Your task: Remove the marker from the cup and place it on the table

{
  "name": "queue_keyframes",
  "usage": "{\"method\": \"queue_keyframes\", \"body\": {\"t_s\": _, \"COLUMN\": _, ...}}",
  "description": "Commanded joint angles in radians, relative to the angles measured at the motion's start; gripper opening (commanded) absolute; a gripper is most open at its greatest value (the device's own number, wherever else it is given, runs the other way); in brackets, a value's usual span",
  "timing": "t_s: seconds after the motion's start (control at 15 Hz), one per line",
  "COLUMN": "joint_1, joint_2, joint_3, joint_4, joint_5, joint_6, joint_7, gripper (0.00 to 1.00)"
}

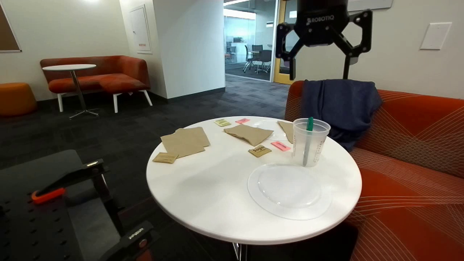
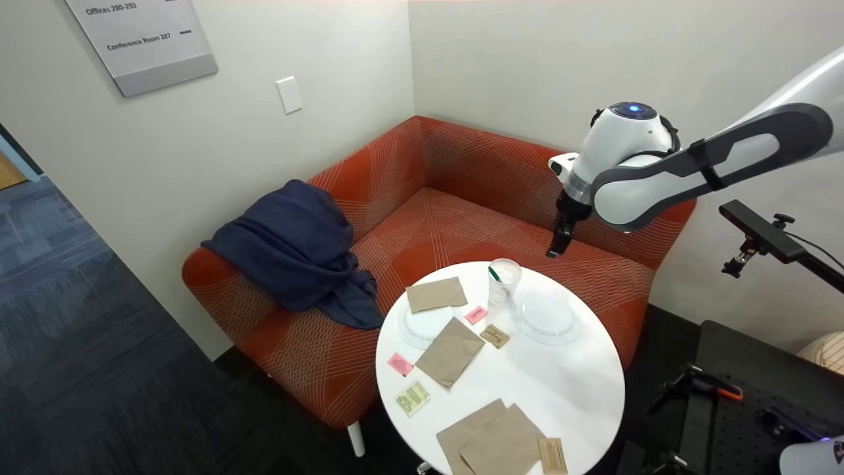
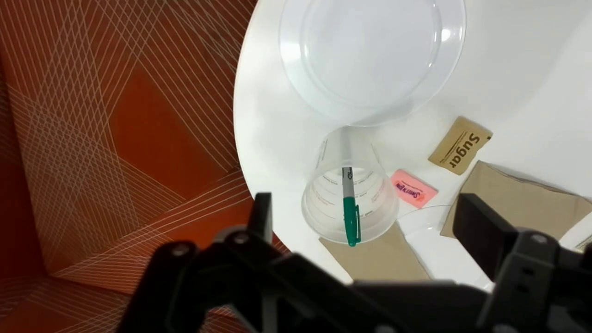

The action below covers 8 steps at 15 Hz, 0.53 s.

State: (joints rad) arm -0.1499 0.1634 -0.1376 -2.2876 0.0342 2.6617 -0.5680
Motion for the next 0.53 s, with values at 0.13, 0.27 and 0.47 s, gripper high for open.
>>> {"method": "queue_keyframes", "body": {"t_s": 0.13, "joint_1": -0.038, "joint_2": 0.107, "joint_3": 0.064, "joint_4": 0.120, "joint_5": 0.018, "joint_6": -0.019, "joint_7": -0.028, "gripper": 1.00}}
{"method": "queue_keyframes", "body": {"t_s": 0.27, "joint_1": -0.037, "joint_2": 0.142, "joint_3": 0.078, "joint_4": 0.152, "joint_5": 0.009, "joint_6": -0.017, "joint_7": -0.005, "gripper": 1.00}}
{"method": "queue_keyframes", "body": {"t_s": 0.47, "joint_1": -0.034, "joint_2": 0.183, "joint_3": 0.091, "joint_4": 0.189, "joint_5": -0.007, "joint_6": -0.023, "joint_7": 0.027, "gripper": 1.00}}
